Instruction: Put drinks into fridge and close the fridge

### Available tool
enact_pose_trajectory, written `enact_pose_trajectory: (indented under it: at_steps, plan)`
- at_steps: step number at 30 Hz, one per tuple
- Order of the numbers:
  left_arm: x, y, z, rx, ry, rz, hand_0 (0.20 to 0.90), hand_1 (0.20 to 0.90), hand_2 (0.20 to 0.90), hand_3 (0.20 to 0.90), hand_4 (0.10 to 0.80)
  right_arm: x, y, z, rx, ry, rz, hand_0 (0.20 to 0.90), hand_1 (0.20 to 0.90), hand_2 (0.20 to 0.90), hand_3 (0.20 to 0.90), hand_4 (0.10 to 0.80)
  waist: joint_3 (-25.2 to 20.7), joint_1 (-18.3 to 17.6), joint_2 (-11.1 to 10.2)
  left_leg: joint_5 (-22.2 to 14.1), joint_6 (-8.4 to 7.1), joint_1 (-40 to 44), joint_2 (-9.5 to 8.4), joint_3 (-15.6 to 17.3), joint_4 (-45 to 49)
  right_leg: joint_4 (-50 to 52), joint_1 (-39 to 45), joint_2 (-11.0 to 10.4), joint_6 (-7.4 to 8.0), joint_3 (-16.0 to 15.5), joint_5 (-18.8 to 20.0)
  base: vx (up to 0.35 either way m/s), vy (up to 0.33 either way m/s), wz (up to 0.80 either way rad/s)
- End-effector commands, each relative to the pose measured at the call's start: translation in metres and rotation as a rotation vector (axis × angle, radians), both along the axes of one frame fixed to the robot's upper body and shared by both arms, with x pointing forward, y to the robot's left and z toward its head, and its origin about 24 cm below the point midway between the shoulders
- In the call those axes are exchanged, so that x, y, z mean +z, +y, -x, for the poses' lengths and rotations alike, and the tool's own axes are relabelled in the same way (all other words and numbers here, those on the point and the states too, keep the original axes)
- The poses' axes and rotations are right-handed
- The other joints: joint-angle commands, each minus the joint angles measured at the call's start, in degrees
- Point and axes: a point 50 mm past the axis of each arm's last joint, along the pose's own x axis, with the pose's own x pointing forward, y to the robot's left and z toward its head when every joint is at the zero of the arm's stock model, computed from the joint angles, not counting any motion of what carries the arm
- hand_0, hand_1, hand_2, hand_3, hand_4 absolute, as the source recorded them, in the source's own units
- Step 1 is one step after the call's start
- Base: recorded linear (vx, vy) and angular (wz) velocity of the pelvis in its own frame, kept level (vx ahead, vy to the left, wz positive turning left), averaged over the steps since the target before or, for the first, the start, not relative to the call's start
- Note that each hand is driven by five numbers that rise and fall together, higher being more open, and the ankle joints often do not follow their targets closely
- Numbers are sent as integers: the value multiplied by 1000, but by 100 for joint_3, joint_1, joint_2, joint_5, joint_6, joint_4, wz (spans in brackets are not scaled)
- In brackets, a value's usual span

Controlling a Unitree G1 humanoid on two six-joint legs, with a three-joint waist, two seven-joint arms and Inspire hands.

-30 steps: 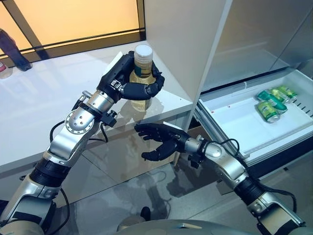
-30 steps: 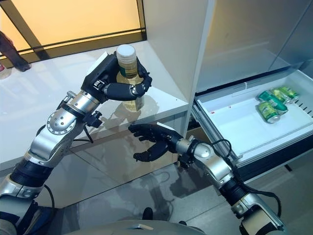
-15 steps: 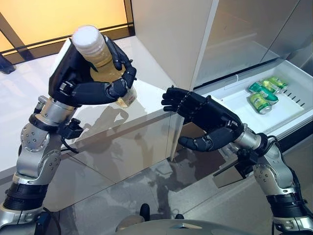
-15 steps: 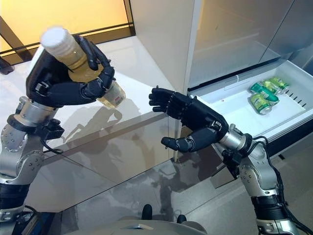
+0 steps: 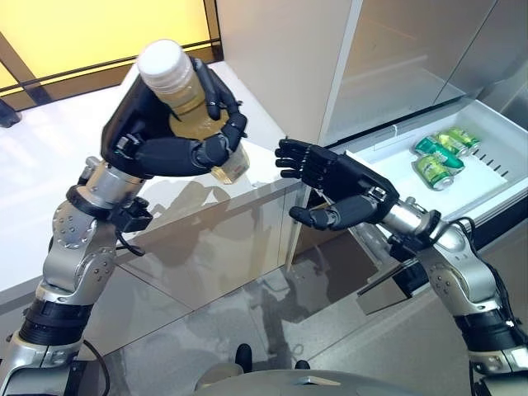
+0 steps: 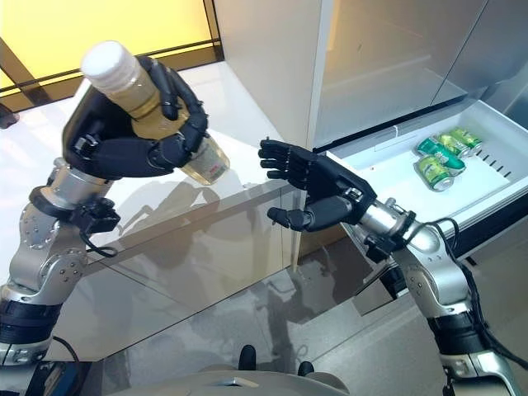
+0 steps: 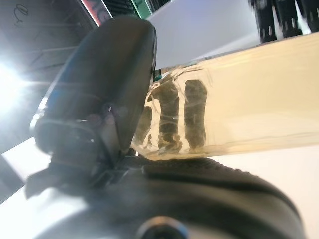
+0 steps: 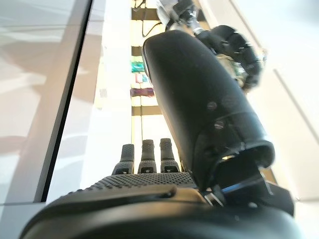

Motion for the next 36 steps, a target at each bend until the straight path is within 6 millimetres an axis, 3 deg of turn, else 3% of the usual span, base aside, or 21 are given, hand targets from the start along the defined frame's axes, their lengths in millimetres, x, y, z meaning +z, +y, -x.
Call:
enact_pose_trajectory:
  at_steps: [1,11,24,36]
  plan:
    - [52,-20,8,-94,-278,6,300,300,300,200,100,49,20,-6,67,-190,-68,900,900,900,900,800,-771,-32,-98,-622,28,159,-252,-227,7,58,-213,-82,360,-291,219,0,0,0]
    - [51,-35,-3,-134,-221,-85,300,300,300,200,100,61,41,-15,118,-188,-40,900,900,900,900,800,-802,20,-112,-615,35,155,-254,-222,7,58,-215,-76,353,-297,229,0,0,0]
    - [49,-47,-5,-204,-178,-80,300,300,300,200,100,54,62,-18,215,-99,2,900,900,900,900,800,-815,59,-116,-603,44,164,-246,-204,7,60,-204,-66,336,-291,230,0,0,0]
    - [45,-57,-8,-258,-134,-92,300,300,300,200,100,66,75,-21,221,-158,3,900,900,900,900,800,-828,84,-118,-615,54,195,-242,-200,7,67,-182,-54,317,-272,216,0,0,0]
